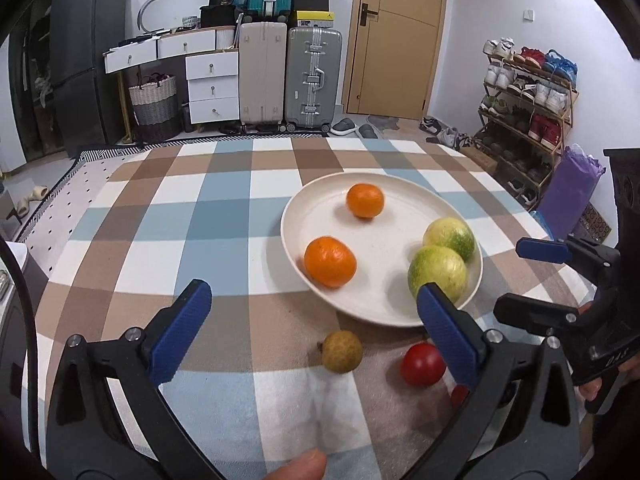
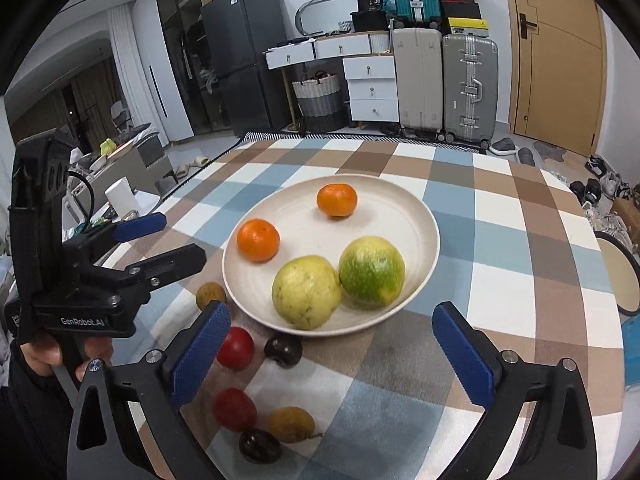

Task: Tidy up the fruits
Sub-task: 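Move both open tools back toward the remaining small fruits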

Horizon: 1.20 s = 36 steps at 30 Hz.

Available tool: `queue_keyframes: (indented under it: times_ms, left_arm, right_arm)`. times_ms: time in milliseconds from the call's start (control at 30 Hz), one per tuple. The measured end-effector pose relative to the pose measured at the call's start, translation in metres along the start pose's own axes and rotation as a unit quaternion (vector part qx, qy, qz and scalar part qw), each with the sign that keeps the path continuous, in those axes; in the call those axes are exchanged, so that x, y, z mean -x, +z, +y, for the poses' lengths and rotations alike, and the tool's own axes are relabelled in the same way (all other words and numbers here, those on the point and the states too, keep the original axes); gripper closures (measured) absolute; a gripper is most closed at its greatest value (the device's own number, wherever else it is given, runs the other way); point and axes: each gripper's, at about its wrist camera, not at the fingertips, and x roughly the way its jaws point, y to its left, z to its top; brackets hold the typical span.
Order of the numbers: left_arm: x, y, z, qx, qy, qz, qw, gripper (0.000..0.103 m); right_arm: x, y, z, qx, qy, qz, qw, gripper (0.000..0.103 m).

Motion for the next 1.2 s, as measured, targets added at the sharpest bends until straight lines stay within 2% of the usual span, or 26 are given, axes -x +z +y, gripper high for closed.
queue_keyframes:
  times_ms: [200,567,700,1033,1200]
  left_arm:
    - [-0.002,-0.011,0.003,-0.002,-0.001,0.021,0.9998,0.000]
    - [0.004,-0.020,-0.019,-0.018,-0.025,0.034,0.9989,0.000]
    - [0.006,-0.029,-0.026,-0.022,-0.051,0.047,0.9974,0.000]
    - [0.000,-0.034,-0.037,-0.039,-0.063,0.066,0.9951,0.000]
    - [-0.002,-0.035,-0.039,-0.040,-0.063,0.070,0.9947,0.000]
  right_arm:
    - [-0.005,-0.010,-0.004,0.005,0.012,0.020,1.000,0.000]
    - [0.011,-0.033,-0.007,0.001,-0.038,0.044,0.998,0.000]
    - [0.016,-0.042,-0.008,-0.009,-0.047,0.054,0.997,0.000]
    - [0.020,-0.054,-0.011,-0.033,-0.051,0.070,0.996,0.000]
    - [0.011,-0.052,-0.008,-0.033,-0.072,0.077,0.994,0.000]
